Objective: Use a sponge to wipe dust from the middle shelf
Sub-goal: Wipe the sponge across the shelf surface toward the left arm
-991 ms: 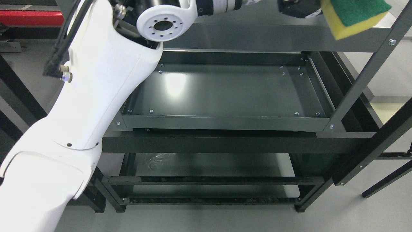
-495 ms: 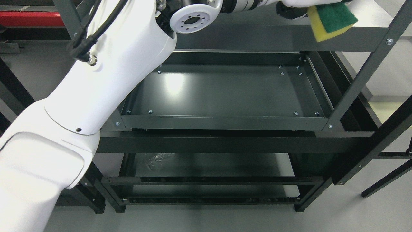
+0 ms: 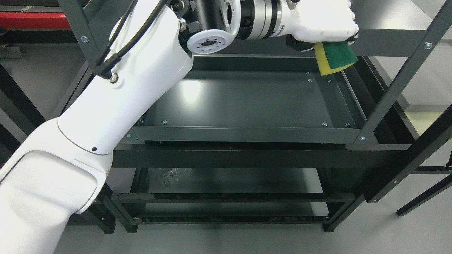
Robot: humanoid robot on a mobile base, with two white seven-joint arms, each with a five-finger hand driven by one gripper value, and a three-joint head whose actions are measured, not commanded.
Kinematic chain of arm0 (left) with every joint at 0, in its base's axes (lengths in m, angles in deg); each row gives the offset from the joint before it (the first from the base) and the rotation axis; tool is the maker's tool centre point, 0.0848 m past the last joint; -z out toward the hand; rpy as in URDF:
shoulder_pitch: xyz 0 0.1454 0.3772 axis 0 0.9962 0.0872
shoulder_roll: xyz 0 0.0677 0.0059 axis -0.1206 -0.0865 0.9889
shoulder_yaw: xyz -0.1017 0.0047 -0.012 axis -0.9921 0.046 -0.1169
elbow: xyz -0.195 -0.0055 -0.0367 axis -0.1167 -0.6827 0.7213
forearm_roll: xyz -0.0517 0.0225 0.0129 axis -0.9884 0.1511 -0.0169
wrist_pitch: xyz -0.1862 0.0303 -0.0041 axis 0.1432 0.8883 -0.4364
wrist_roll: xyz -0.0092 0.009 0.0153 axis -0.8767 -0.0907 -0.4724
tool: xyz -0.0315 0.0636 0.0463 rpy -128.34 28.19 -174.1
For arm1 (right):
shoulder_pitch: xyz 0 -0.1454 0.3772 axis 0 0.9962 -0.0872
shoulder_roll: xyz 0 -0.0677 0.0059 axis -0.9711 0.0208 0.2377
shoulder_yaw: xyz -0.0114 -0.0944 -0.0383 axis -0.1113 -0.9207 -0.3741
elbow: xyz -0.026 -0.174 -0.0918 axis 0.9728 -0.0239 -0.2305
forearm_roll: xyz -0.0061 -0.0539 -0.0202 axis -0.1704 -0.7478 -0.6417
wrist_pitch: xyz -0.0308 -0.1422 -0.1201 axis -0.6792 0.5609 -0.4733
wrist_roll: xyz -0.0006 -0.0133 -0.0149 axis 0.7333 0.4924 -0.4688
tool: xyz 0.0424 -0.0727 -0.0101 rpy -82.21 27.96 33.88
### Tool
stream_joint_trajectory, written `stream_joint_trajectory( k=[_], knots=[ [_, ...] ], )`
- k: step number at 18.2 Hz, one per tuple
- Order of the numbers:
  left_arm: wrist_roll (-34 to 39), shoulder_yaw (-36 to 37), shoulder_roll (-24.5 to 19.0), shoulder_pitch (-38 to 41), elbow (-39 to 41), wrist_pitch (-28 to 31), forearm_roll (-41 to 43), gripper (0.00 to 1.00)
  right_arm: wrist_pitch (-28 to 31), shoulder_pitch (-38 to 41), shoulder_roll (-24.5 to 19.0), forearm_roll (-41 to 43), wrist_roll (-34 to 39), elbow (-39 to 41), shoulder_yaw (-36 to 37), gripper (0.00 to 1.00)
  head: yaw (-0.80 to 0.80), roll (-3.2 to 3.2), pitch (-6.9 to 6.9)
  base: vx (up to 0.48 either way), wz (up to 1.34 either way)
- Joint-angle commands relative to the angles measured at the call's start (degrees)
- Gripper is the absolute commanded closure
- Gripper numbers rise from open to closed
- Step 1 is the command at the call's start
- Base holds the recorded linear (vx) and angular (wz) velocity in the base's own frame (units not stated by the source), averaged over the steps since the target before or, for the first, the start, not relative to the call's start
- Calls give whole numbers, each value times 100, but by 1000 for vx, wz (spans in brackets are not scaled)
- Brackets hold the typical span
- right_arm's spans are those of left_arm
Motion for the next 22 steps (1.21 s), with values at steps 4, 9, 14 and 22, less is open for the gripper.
stream_joint_trajectory(
  k=[4,9,14,22],
  knots=[
    [-833,-1402,-720,208,615,-869,-15,95,1,0,100,0,-3,100,0,0,0,0,0,0,0],
    [-2520,-3335,-729,1411,1414,-959,-303,94,1,-1,100,0,-3,100,0,0,0,0,0,0,0],
    [-2760,-4313,-1668,1607,1459,-959,-1067,94,1,-1,100,0,-3,100,0,0,0,0,7,-2,-60],
    [-2602,-4885,-1811,1439,1591,-959,-1614,94,1,-1,100,0,-3,100,0,0,0,0,7,1,-198]
  ],
)
